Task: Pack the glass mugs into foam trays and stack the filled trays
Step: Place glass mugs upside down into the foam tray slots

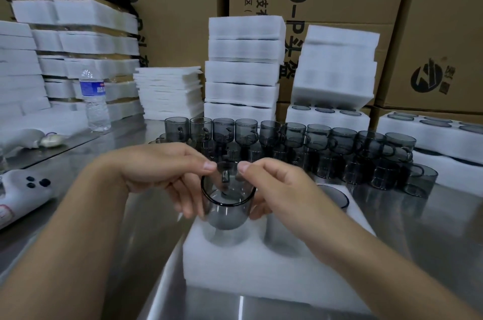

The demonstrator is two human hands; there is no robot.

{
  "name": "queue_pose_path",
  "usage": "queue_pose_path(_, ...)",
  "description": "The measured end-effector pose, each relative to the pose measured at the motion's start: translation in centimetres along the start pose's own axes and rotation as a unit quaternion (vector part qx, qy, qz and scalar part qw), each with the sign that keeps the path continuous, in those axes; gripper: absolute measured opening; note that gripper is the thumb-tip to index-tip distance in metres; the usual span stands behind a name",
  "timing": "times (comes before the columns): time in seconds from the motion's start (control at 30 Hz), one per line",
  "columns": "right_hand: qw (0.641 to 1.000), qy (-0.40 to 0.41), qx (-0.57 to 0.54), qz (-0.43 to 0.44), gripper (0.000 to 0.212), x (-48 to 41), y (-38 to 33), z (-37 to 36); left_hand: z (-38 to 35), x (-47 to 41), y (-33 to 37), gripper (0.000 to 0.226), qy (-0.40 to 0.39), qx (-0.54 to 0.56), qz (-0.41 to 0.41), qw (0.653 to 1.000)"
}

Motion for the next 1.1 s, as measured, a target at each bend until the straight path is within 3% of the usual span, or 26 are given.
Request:
queue_pose_path(0.13,1.000,0.005,0.025,0.005,0.037,0.1,0.7,-0.4,-0.2,-0.4,-0.2,0.071,-0.008,-0.027,0.053,0.998)
queue_pose_path(0.27,0.998,0.011,0.055,0.032,0.024,-0.1,1.1,-0.3,-0.1,-0.6,-0.4,0.074,-0.009,-0.067,0.087,0.994)
queue_pose_path(0.47,0.998,-0.005,0.052,0.023,0.022,0.0,1.3,-0.3,0.1,-1.3,-1.0,0.043,0.042,-0.060,0.103,0.992)
queue_pose_path(0.6,0.997,-0.028,0.051,0.047,0.040,0.4,0.7,-0.4,0.1,-1.6,-1.1,0.044,0.037,-0.076,0.092,0.992)
queue_pose_path(0.77,0.984,-0.071,0.141,0.080,0.062,1.1,0.4,-0.6,0.3,-1.4,-1.3,0.041,0.005,-0.095,0.065,0.993)
queue_pose_path(0.9,0.971,-0.098,0.186,0.112,0.059,1.4,0.0,-0.9,0.5,-1.4,-1.6,0.062,-0.007,-0.126,0.070,0.990)
queue_pose_path(1.0,0.974,-0.103,0.179,0.098,0.048,1.4,-0.1,-0.8,0.4,-1.6,-1.7,0.048,0.019,-0.125,0.077,0.989)
queue_pose_path(1.1,0.974,-0.108,0.183,0.073,0.052,1.3,0.1,-0.5,0.4,-1.9,-1.7,0.050,0.055,-0.119,0.079,0.988)
Point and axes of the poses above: each hand's wrist, its own x-axis away from the middle knuckle, its own z-axis out of the back of the hand, y = z × x, the point moved 1 cm from there along -x, towards the middle knuckle, and after that the axes turned 7 degrees about z, right-handed, at the moved point
